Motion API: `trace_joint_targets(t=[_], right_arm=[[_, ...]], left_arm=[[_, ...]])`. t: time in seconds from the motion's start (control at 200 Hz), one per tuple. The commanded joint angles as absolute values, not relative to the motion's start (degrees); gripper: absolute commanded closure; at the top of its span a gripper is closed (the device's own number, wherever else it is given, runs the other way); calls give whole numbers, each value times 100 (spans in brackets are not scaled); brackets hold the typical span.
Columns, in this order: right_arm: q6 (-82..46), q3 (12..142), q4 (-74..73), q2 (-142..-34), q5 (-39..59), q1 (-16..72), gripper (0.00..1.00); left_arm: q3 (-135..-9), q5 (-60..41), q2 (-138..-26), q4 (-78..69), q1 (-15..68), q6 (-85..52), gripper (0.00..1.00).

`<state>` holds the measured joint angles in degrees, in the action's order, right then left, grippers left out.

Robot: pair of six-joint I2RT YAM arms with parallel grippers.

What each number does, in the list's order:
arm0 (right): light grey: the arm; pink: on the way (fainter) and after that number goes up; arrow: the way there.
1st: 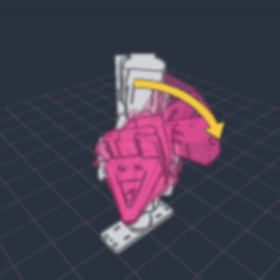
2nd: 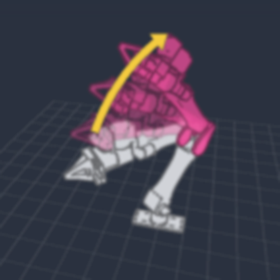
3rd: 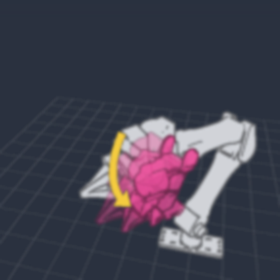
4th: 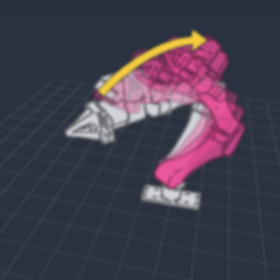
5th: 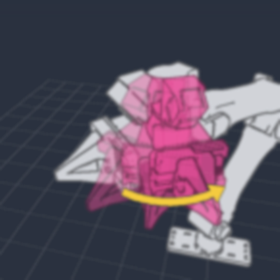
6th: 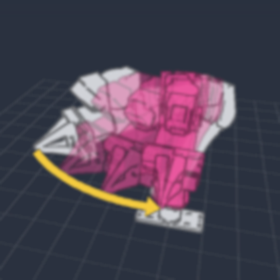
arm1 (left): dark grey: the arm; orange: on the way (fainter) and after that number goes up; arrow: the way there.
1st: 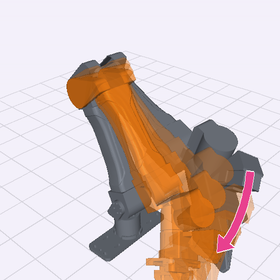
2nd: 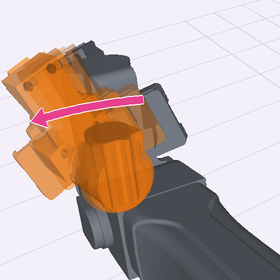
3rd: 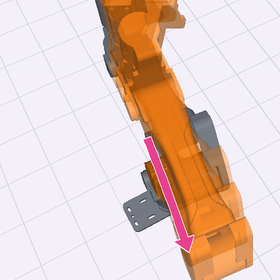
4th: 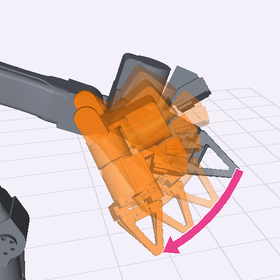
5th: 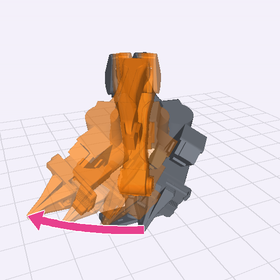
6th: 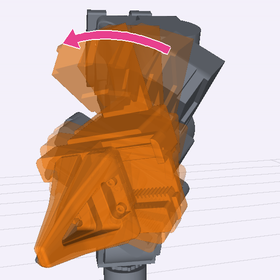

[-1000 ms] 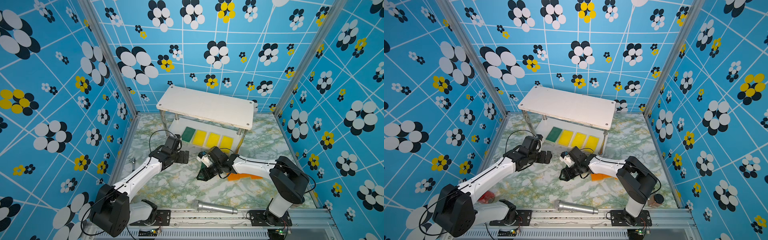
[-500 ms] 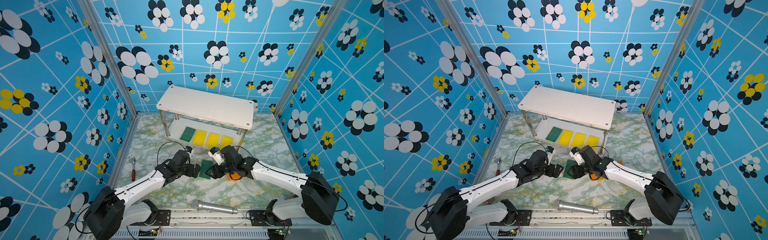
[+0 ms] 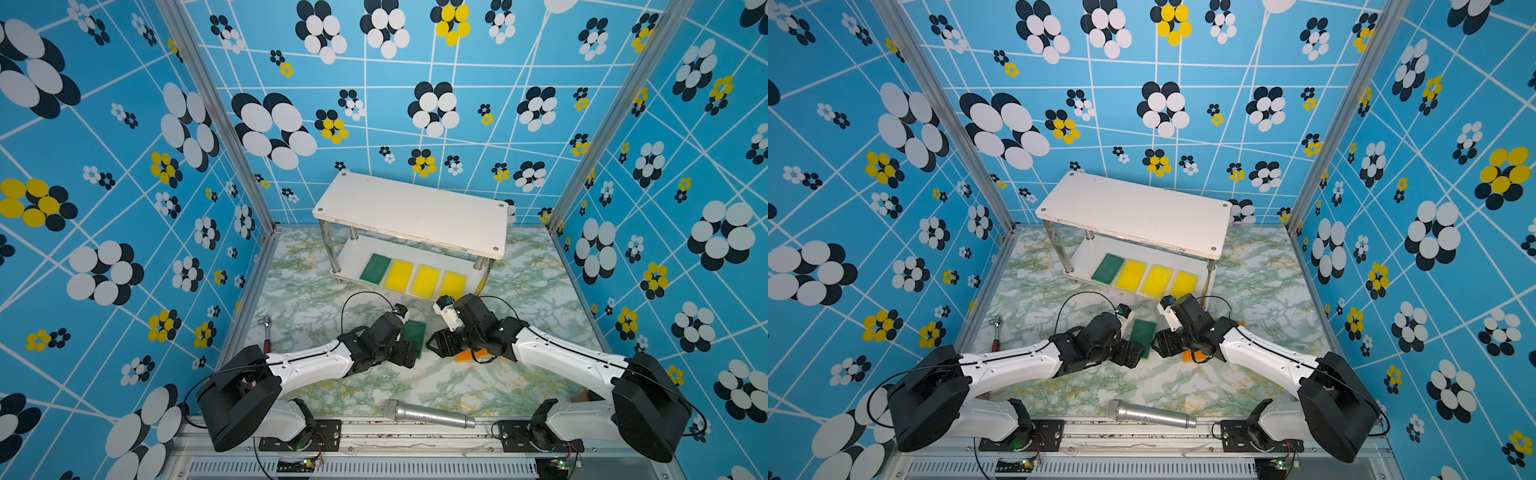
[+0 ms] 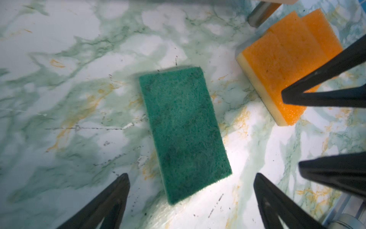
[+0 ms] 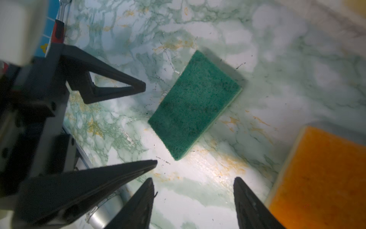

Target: Place and organize the cleaning sponges onto the shelf

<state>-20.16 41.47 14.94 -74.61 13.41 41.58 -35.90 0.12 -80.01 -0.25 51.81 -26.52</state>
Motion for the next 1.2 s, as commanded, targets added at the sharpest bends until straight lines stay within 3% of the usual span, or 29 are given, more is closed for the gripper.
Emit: trace_joint_targets(t=[0.0,0.29,0.795,1.195], right_arm=[[-2057,4048,1780,-7118,1016,4034,34],[-2118,3826,1855,-6463,1039,3542,33],[-2151,3873,1693,-6653,1178,3504,33],[-2136,3982,1683,-6697,1187,3498,33]], left_arm=[[-3843,485,-8174,42,5381,-2793,1],[-4166,974,-8881,107,5659,-2890,1],[-4416,1370,-9458,435,5836,-3047,0],[-4831,1787,-9797,1188,6077,-3056,6]])
